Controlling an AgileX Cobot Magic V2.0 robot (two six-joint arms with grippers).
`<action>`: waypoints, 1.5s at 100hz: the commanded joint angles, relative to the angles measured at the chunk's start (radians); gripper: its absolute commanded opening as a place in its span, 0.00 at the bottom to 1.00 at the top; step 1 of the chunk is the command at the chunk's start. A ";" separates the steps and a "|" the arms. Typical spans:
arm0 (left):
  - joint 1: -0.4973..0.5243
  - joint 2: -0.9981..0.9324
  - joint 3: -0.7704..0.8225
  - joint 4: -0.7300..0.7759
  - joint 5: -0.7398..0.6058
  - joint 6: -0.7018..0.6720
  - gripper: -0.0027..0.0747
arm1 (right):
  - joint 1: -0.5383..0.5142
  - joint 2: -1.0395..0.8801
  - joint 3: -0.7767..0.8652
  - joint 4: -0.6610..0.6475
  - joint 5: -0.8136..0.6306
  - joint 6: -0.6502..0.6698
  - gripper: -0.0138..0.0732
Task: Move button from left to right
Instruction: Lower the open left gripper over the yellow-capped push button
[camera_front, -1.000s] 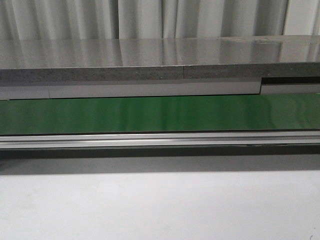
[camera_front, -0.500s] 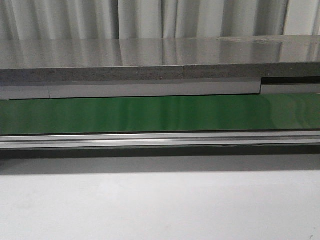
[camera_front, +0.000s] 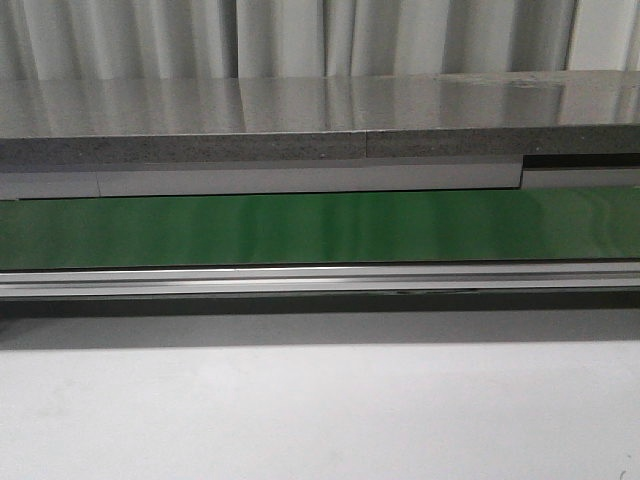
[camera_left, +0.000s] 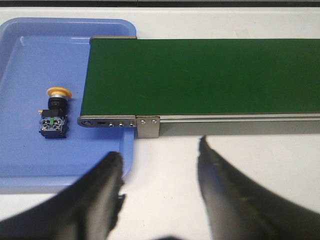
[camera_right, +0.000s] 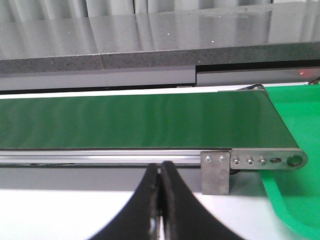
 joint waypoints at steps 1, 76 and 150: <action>0.002 0.010 -0.034 -0.010 -0.052 -0.002 0.84 | 0.003 -0.015 -0.019 -0.009 -0.084 -0.002 0.08; 0.078 0.273 -0.175 0.131 -0.052 -0.011 0.86 | 0.003 -0.015 -0.019 -0.009 -0.084 -0.002 0.08; 0.388 0.961 -0.492 0.127 -0.160 0.043 0.86 | 0.003 -0.015 -0.019 -0.009 -0.084 -0.002 0.08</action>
